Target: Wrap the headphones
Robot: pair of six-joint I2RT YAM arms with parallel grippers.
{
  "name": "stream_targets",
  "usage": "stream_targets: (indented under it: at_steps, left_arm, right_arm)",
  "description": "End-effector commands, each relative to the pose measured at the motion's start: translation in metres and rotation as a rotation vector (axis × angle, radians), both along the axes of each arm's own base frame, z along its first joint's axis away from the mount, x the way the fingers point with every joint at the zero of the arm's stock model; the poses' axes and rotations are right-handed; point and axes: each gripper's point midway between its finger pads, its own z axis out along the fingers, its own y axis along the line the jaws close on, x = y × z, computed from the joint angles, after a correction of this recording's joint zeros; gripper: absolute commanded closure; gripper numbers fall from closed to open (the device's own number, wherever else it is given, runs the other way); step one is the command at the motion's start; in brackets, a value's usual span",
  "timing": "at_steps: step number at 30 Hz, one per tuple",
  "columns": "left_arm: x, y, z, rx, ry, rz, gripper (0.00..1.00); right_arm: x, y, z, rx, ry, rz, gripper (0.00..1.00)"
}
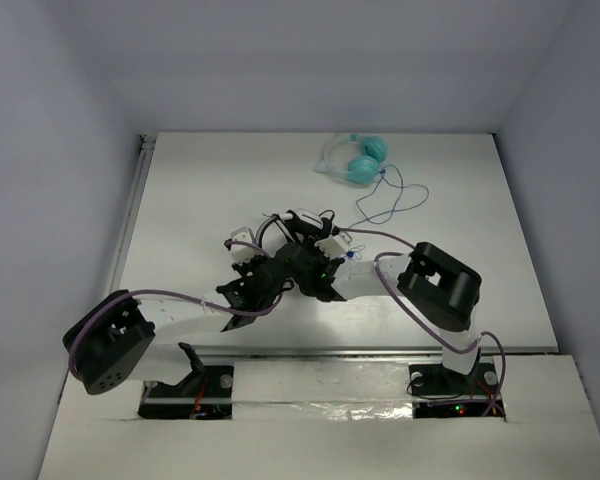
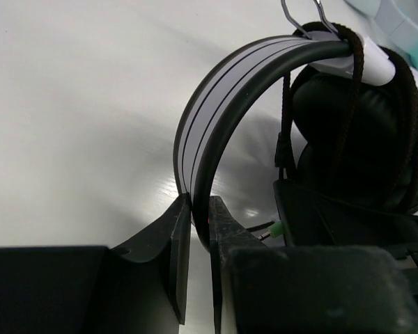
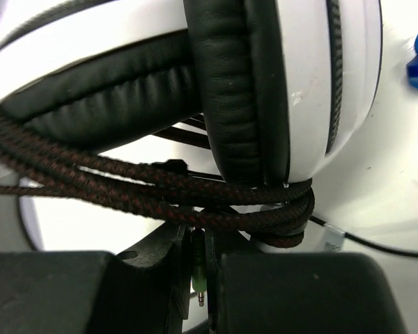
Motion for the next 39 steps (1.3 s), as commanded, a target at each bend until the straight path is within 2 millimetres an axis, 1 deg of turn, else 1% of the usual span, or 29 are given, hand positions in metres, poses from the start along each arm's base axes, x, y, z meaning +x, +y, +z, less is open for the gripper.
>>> stream_targets:
  at_steps: [1, 3, 4, 5, 6, 7, 8, 9, 10, 11, 12, 14, 16, 17, 18, 20, 21, 22, 24, 26, 28, 29, 30, 31, 33, 35, 36, 38, 39]
  left_arm:
    - [-0.003, -0.051, 0.022, -0.124, -0.004, -0.139, 1.0]
    - [-0.002, -0.049, 0.02, -0.114, -0.008, -0.132, 1.0]
    - [-0.001, -0.049, 0.019, -0.107, -0.008, -0.129, 1.0]
    - [-0.001, -0.048, 0.018, -0.103, -0.006, -0.126, 1.0]
    - [-0.001, -0.048, 0.017, -0.099, -0.006, -0.129, 1.0]
    - [-0.001, -0.05, 0.017, -0.106, -0.011, -0.131, 1.0]
    - [0.001, -0.048, 0.013, -0.102, -0.003, -0.123, 1.0]
    - [0.001, -0.049, 0.011, -0.097, 0.0, -0.124, 1.0]
    - [0.001, -0.049, 0.009, -0.096, 0.004, -0.128, 1.0]
    - [0.004, -0.047, 0.004, -0.088, 0.018, -0.121, 1.0]
    - [0.002, -0.052, 0.001, -0.099, 0.033, -0.145, 1.0]
    - [0.007, -0.051, -0.005, -0.105, 0.042, -0.136, 1.0]
    - [0.01, -0.049, -0.011, -0.098, 0.056, -0.135, 1.0]
    - [0.012, -0.048, -0.016, -0.088, 0.069, -0.134, 1.0]
    - [0.013, -0.048, -0.019, -0.089, 0.08, -0.141, 1.0]
    - [0.016, -0.047, -0.028, -0.084, 0.097, -0.143, 1.0]
    - [0.017, -0.046, -0.032, -0.085, 0.109, -0.143, 1.0]
    - [0.017, -0.047, -0.034, -0.084, 0.113, -0.149, 1.0]
    - [0.017, -0.043, -0.042, -0.073, 0.13, -0.143, 1.0]
    - [0.016, -0.044, -0.042, -0.078, 0.129, -0.153, 1.0]
    - [0.021, -0.038, -0.042, -0.071, 0.134, -0.142, 1.0]
    - [0.021, -0.039, -0.041, -0.071, 0.131, -0.146, 1.0]
    - [0.021, -0.039, -0.04, -0.07, 0.13, -0.15, 1.0]
    - [0.023, -0.036, -0.04, -0.064, 0.129, -0.145, 1.0]
    - [0.024, -0.038, -0.038, -0.061, 0.126, -0.154, 1.0]
    - [0.023, -0.038, -0.038, -0.055, 0.13, -0.158, 1.0]
    - [0.023, -0.038, -0.038, -0.053, 0.132, -0.162, 1.0]
    - [0.022, -0.037, -0.037, -0.047, 0.133, -0.164, 1.0]
    - [0.022, -0.036, -0.036, -0.043, 0.132, -0.163, 1.0]
  right_arm:
    - [0.007, 0.015, 0.017, 0.015, -0.034, 0.026, 0.9]
    - [0.001, 0.018, 0.015, -0.004, -0.022, 0.061, 0.84]
    - [-0.003, 0.022, 0.019, 0.004, -0.018, 0.094, 0.83]
    - [-0.007, 0.019, 0.013, -0.009, -0.01, 0.117, 0.82]
    - [-0.01, 0.019, 0.013, -0.005, -0.005, 0.133, 0.81]
    - [-0.014, 0.023, 0.018, 0.012, -0.004, 0.166, 0.72]
    - [-0.018, 0.02, 0.015, -0.006, -0.001, 0.195, 0.66]
    - [-0.02, 0.02, 0.017, -0.007, -0.002, 0.204, 0.66]
    - [-0.023, 0.02, 0.016, -0.012, 0.01, 0.225, 0.6]
    - [-0.025, 0.021, 0.023, -0.007, 0.0, 0.241, 0.56]
    - [-0.028, 0.02, 0.021, -0.01, 0.007, 0.257, 0.53]
    - [-0.035, 0.018, 0.019, -0.008, 0.017, 0.29, 0.46]
    - [-0.04, 0.021, 0.025, 0.006, 0.01, 0.327, 0.45]
    - [-0.04, 0.017, 0.028, 0.002, 0.005, 0.322, 0.45]
    - [-0.04, 0.015, 0.039, 0.011, -0.012, 0.322, 0.45]
    - [-0.04, 0.01, 0.049, -0.021, -0.027, 0.326, 0.42]
    - [-0.034, 0.006, 0.06, -0.02, -0.044, 0.318, 0.42]
    - [-0.035, 0.005, 0.062, -0.036, -0.041, 0.326, 0.37]
    - [-0.021, -0.002, 0.075, -0.029, -0.062, 0.307, 0.36]
    - [-0.015, -0.008, 0.086, -0.026, -0.077, 0.298, 0.35]
    - [-0.011, -0.014, 0.1, -0.003, -0.098, 0.296, 0.27]
    - [-0.015, -0.014, 0.117, 0.025, -0.124, 0.324, 0.26]
    - [-0.018, -0.016, 0.122, 0.034, -0.138, 0.333, 0.24]
    - [-0.02, -0.016, 0.132, 0.045, -0.154, 0.346, 0.19]
    - [-0.025, -0.019, 0.154, 0.053, -0.185, 0.367, 0.16]
    - [-0.025, -0.027, 0.169, 0.056, -0.214, 0.363, 0.16]
    - [-0.028, -0.033, 0.185, 0.078, -0.243, 0.359, 0.16]
    - [-0.022, -0.052, 0.189, 0.052, -0.25, 0.309, 0.17]
    - [-0.024, -0.058, 0.199, 0.055, -0.268, 0.299, 0.18]
